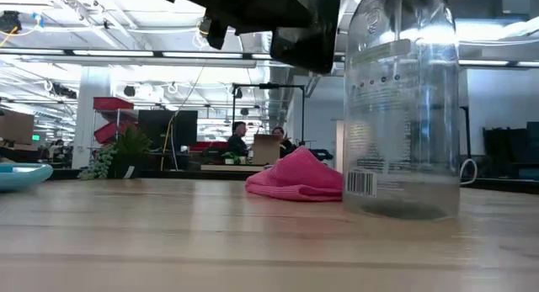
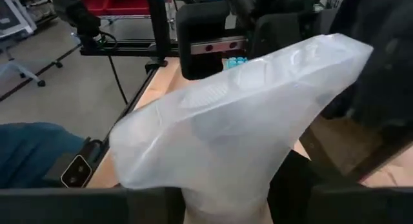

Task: Apply microfiber cloth
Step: Spray the front of the black cellphone using transparent spray bottle

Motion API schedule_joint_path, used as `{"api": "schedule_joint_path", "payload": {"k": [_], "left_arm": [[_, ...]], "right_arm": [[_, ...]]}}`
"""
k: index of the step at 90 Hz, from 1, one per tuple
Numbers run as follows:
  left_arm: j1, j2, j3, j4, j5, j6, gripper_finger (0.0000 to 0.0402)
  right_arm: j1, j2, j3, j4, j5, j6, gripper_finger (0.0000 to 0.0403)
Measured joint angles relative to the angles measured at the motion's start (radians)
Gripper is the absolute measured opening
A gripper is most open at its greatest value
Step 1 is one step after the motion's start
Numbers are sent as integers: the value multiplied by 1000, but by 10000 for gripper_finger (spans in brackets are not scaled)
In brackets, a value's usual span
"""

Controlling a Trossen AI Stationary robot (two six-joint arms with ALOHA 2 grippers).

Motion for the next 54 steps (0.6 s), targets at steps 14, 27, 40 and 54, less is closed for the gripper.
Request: {"api": "schedule_joint_path", "payload": {"k": [14,27,40,54], "left_arm": [[1,0,0,-52,0,-35,11],[13,0,-20,-77,3,-76,11],[43,0,-89,-11,3,-79,11],[92,66,-165,156,10,-38,11]], "right_arm": [[3,-48,-1,-94,12,3,251],[21,-123,14,-273,112,65,267],[47,-180,25,-412,193,121,269],[63,-207,26,-480,231,169,269]]}}
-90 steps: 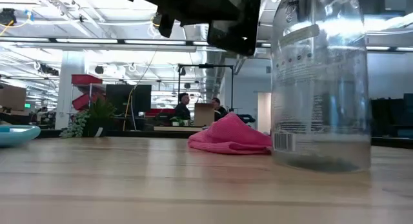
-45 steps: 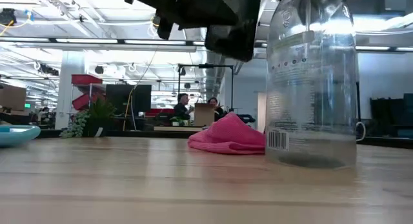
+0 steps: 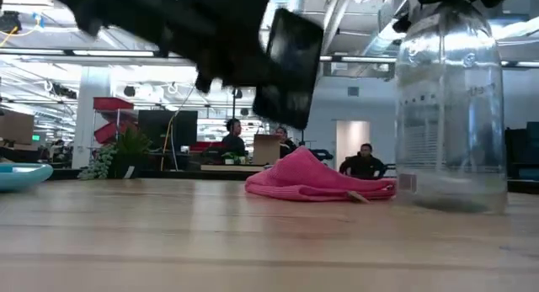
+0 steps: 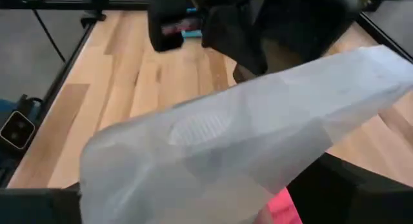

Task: Apply microfiber cloth
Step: Spray the front of the black cellphone using transparent spray bottle

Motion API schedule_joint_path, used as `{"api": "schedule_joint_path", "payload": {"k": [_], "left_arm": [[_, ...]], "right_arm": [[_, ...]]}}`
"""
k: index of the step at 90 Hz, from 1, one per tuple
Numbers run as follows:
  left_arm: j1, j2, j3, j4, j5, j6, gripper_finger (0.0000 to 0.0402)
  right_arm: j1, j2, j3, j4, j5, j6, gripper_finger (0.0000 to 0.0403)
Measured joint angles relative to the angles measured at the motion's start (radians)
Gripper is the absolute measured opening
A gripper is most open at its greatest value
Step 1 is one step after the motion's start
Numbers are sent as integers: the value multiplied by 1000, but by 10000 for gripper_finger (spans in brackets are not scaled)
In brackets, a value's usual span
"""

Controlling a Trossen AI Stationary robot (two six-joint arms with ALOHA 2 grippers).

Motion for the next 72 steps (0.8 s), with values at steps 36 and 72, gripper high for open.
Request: {"api": "schedule_joint_path", "payload": {"k": [36,72], "left_arm": [[88,243,23,185,140,-19,11],[69,228,18,-33,113,-125,11]], "right_arm": [[7,-20,21,-70,5,13,269],[16,-42,120,-406,29,144,269]]}}
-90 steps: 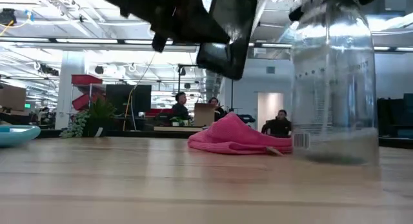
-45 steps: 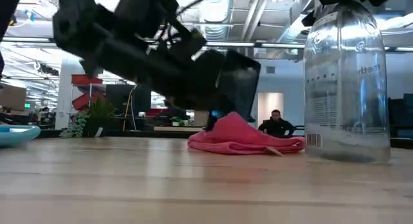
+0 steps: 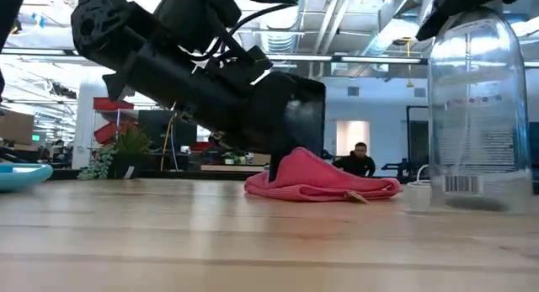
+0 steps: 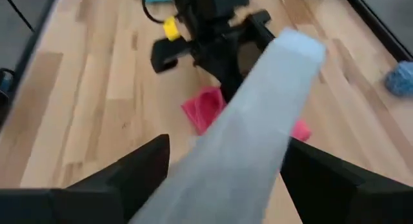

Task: Apply microfiber cloth
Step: Spray the front of the black cellphone using transparent spray bottle, then wipe the front of the black cellphone using the pink microfiber cloth

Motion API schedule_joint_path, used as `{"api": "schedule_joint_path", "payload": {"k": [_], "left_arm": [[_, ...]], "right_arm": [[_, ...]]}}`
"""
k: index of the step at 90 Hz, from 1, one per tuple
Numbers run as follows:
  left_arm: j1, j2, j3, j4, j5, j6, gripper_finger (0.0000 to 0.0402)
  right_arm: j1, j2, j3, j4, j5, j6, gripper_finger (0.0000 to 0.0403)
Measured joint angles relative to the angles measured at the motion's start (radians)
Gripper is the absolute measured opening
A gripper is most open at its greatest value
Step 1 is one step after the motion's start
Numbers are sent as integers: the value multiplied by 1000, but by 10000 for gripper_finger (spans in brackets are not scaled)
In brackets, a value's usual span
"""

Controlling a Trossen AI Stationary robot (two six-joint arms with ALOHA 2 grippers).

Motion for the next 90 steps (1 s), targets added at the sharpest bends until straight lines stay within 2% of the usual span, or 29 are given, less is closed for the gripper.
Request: {"api": "schedule_joint_path", "payload": {"k": [37,61,73,90], "left_arm": [[-10,3,-4,7,1,-24,11],[-16,6,-8,48,7,-10,11],[-22,6,-8,60,7,-8,11],[3,6,5,62,49,0,11]], "right_arm": [[-11,1,182,-473,51,156,269],[-10,1,265,-558,54,162,269],[-10,1,320,-606,111,158,269],[-10,1,389,-528,180,68,269]]}}
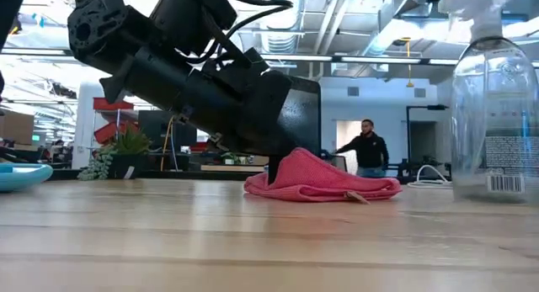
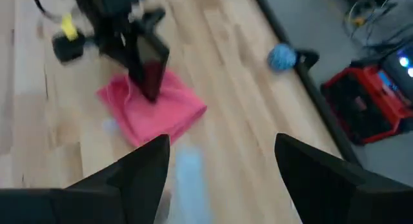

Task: Apply microfiber cloth
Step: Wipe the front of the black cellphone using the pink microfiber cloth

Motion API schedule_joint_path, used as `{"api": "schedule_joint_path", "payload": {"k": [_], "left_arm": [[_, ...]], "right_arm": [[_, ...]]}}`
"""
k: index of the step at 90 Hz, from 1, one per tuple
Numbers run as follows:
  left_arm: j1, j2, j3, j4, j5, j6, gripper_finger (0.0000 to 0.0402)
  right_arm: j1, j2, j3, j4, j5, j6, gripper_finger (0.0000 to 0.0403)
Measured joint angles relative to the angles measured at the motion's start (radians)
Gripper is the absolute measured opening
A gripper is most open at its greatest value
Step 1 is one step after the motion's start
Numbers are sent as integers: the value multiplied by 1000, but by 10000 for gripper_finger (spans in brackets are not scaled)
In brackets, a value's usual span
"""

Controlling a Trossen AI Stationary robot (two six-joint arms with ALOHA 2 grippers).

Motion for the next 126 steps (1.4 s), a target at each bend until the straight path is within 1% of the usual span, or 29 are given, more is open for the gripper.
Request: {"api": "schedule_joint_path", "payload": {"k": [10,18,27,34,52,67,76,91,103,114,123,126], "left_arm": [[27,-1,18,-34,76,19,11],[31,-2,19,-67,78,26,11],[21,-7,19,-76,76,34,11],[6,-32,19,-103,68,38,11],[-29,-180,15,-380,39,49,11],[-49,-259,13,-530,12,49,10],[-61,-281,13,-595,0,30,10],[-66,-278,13,-587,-14,24,10],[-66,-268,1,-557,-21,29,10],[-66,-270,-20,-537,-23,3,10],[-72,-270,-30,-514,-26,-6,10],[-73,-270,-31,-512,-27,-6,10]], "right_arm": [[0,9,0,174,0,-109,269],[0,46,-5,317,-15,-189,269],[-10,118,-6,418,-89,-245,269],[-25,187,-7,448,-160,-262,269],[-95,385,-10,484,-279,-276,269],[-174,511,-71,669,-419,-353,269],[-224,548,-137,799,-469,-377,269],[-292,575,-234,957,-475,-374,269],[-327,573,-329,1149,-495,-365,269],[-354,573,-411,1296,-515,-369,269],[-370,573,-450,1377,-518,-369,269],[-371,573,-452,1380,-518,-369,269]]}}
